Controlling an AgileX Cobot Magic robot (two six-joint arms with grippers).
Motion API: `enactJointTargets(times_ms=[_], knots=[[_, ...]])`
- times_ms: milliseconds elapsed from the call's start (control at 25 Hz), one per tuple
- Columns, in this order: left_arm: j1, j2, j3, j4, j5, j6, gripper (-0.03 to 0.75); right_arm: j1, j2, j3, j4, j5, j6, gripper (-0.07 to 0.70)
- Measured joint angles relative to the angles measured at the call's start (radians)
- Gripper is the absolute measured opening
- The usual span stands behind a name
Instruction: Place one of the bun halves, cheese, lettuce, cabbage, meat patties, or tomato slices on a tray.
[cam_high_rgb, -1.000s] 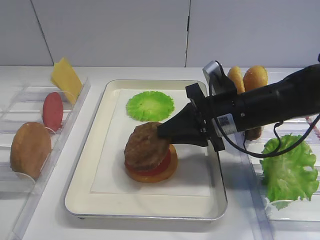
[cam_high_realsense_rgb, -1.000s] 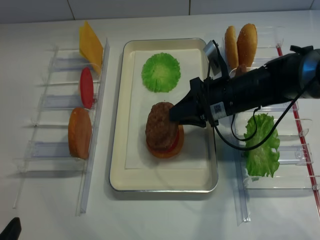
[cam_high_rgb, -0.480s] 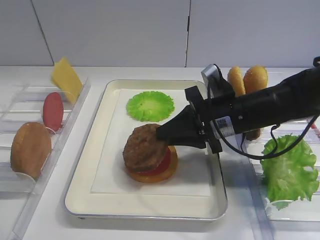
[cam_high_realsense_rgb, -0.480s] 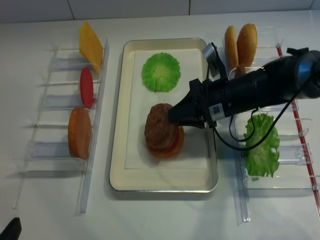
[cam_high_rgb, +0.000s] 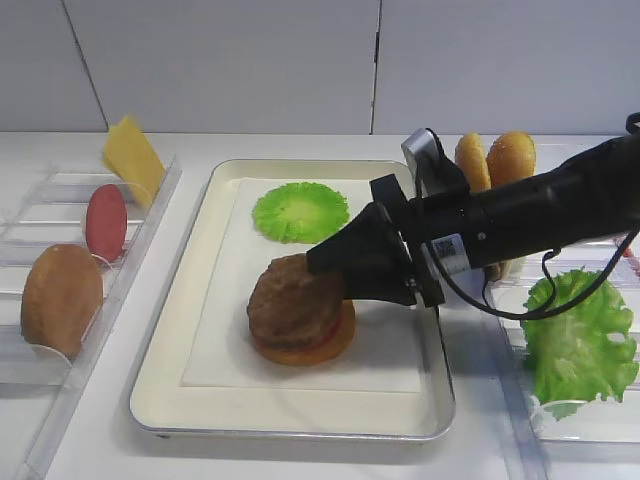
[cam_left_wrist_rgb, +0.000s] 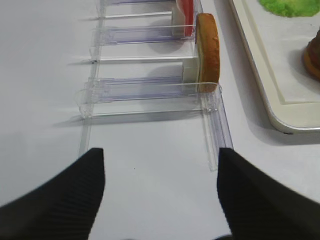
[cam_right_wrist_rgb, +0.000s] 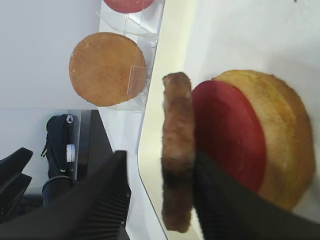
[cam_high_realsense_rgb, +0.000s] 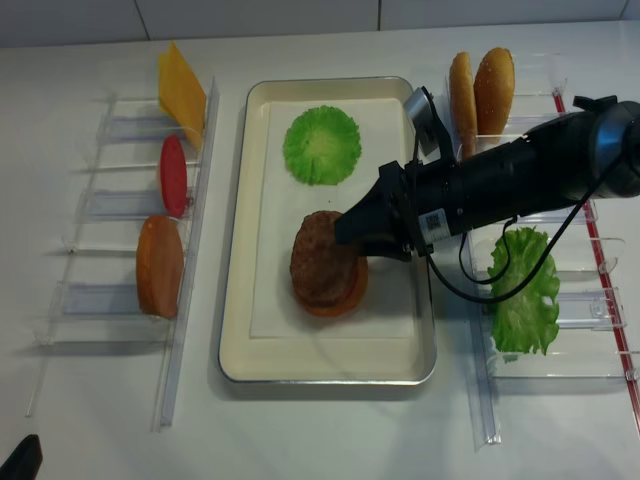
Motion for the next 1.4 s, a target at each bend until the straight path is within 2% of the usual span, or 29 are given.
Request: enactJointTargets(times_ms=[80, 200, 640, 920, 1160, 1400], knots=[[0.000, 0.000, 0.000, 0.000, 0.000, 0.000, 0.478, 0.000, 0.000, 0.000, 0.000, 0.000, 0.000, 0.391], [0.000, 0.000, 0.000, 0.000, 0.000, 0.000, 0.470, -0.001, 0.000, -0.003, -0.006, 0.000, 0.000, 0.424], [0.000, 0.000, 0.000, 0.000, 0.000, 0.000, 0.468, -0.041, -0.016, -0.109, -0.210, -0.008, 0.125, 0.433], [0.000, 0.000, 0.000, 0.000, 0.000, 0.000, 0.468, -0.041, -0.016, -0.187, -0.256, -0.006, 0.152, 0.433], [0.000, 0.000, 0.000, 0.000, 0.000, 0.000, 0.468, -0.041, -0.016, -0.255, -0.365, 0.002, 0.225, 0.433], [0.000, 0.000, 0.000, 0.000, 0.000, 0.000, 0.468, -0.041, -0.055, -0.268, -0.433, 0.008, 0.262, 0.433]])
